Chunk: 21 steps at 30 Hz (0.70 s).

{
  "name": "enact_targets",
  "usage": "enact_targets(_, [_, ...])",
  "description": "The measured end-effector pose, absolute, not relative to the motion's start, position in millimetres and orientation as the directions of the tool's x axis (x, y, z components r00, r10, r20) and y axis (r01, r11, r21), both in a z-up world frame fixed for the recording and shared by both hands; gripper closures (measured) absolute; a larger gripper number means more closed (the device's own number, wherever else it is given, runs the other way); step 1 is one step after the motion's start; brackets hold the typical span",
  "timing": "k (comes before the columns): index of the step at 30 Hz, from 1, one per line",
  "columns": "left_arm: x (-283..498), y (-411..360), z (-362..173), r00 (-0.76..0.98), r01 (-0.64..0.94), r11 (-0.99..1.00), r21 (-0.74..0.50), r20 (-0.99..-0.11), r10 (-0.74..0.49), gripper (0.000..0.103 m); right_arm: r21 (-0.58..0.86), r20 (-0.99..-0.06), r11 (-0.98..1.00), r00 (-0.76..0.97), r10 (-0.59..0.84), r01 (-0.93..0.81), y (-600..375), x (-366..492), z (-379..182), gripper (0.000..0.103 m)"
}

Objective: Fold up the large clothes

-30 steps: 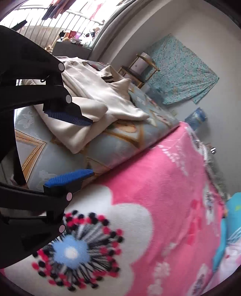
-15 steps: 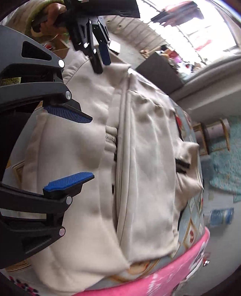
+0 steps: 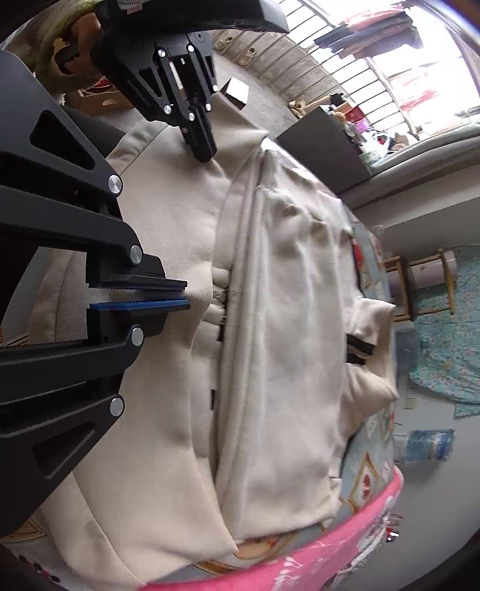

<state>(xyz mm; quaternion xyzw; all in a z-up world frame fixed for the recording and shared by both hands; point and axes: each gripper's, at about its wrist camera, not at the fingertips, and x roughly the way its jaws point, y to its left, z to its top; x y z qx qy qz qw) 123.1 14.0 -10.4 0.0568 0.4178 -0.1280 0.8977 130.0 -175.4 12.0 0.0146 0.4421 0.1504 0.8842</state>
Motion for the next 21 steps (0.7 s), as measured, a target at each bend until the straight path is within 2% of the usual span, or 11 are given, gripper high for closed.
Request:
enact_targets(6, [118.7,17.0,24.0,0.713,0.272,0.962,0.028,-0.678,-0.182,0.101,0.093,-0.735,0.961,0.633,0.244,-0.262,-169.5,129.9,34.5,0.098])
enact_targets(11, [135.2,8.5,-1.7,0.685,0.278,0.957,0.087,-0.716,-0.134,0.101,0.078,-0.762,0.964,0.608,0.223,-0.255,-165.9,151.6,6.6,0.098])
enact_targets(15, [140.8,15.5,-25.6,0.625,0.275,0.961,0.039,-0.767,-0.148,0.096,0.077,-0.793,0.966,0.572,0.209,-0.246,-165.6,159.6,-20.9,0.099])
enact_targets(17, [136.5,23.9,-20.2,0.631,0.264,0.964,0.007,-0.757,-0.167,0.096,0.087,-0.784,0.966,0.581,0.218,-0.244,-166.6,156.8,-16.1,0.099])
enact_targets(21, [129.9,45.3,-6.1,0.668,0.203,0.979,0.030,-0.735,-0.116,0.096,0.079,-0.748,0.964,0.624,0.226,-0.254,-165.8,153.5,3.8,0.099])
